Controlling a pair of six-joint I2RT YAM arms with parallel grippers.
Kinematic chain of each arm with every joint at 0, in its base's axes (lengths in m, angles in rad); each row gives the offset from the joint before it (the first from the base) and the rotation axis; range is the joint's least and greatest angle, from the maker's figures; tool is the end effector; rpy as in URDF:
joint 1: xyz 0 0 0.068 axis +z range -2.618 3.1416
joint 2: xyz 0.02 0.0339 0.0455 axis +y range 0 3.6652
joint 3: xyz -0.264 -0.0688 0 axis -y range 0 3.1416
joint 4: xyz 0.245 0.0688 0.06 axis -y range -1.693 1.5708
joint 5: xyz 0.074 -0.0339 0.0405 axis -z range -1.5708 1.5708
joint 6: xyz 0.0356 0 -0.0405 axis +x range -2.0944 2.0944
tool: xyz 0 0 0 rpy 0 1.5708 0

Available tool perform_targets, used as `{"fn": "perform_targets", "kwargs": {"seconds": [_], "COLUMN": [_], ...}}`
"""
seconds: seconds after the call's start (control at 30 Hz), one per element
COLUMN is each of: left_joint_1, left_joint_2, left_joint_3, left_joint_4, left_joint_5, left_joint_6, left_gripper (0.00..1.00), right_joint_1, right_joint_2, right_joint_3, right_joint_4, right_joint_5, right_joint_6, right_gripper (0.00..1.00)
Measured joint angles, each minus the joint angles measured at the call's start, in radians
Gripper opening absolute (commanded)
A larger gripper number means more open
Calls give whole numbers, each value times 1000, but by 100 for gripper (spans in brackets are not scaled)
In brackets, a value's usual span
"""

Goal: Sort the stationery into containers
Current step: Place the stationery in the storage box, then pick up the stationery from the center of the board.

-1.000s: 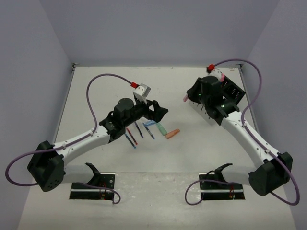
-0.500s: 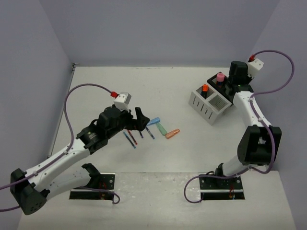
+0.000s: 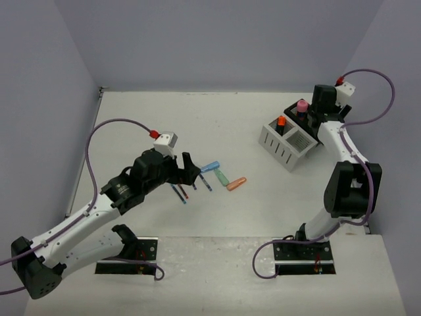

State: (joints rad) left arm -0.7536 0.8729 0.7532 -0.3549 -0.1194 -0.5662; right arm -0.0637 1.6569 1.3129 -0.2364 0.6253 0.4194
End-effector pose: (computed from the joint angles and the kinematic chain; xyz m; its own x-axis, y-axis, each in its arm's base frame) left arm 0.1473 -0.1324 0.2961 -0.6042 -0.1634 -0.7799 0.3294 0.8400 -0.4312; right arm 0.3775 -0.0450 0.2940 -0.2799 0.3487 -0.8945 0.7161 0.6963 0.0474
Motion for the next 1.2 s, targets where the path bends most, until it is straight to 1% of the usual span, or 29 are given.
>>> {"fn": "perform_targets", "kwargs": {"seconds": [0.1, 0.17, 0.23, 0.3, 0.4, 0.47, 0.53, 0.6, 0.73, 0.87, 1.2], "left_joint_1": [-1, -26, -69, -132, -218, -259, -278, -283, -281, -281, -275], "left_joint_2": [57, 139, 235, 373, 575, 699, 804, 888, 1012, 1115, 1152], "left_joint_3": [0, 13, 43, 111, 231, 311, 384, 448, 560, 657, 661], "left_joint_4": [9, 13, 14, 18, 35, 37, 38, 32, 7, -17, -48], "left_joint_5": [15, 20, 21, 17, 19, 23, 30, 40, 65, 88, 69], "left_joint_6": [2, 9, 29, 62, 132, 183, 227, 273, 359, 421, 456], "left_gripper": [100, 100, 100, 99, 89, 79, 70, 65, 47, 47, 47], "right_joint_1": [8, 33, 81, 160, 251, 276, 282, 283, 283, 284, 284], "right_joint_2": [-34, -89, -158, -262, -446, -566, -655, -717, -809, -880, -929], "right_joint_3": [17, 18, 10, -26, -140, -229, -305, -360, -412, -413, -430], "right_joint_4": [-35, -74, -105, -129, -144, -155, -177, -210, -265, -289, -311], "right_joint_5": [-51, -101, -162, -241, -402, -481, -523, -550, -588, -617, -653], "right_joint_6": [10, 13, 14, 15, 24, 32, 36, 39, 42, 39, 32], "right_gripper": [71, 68, 66, 62, 60, 61, 61, 61, 61, 61, 60]}}
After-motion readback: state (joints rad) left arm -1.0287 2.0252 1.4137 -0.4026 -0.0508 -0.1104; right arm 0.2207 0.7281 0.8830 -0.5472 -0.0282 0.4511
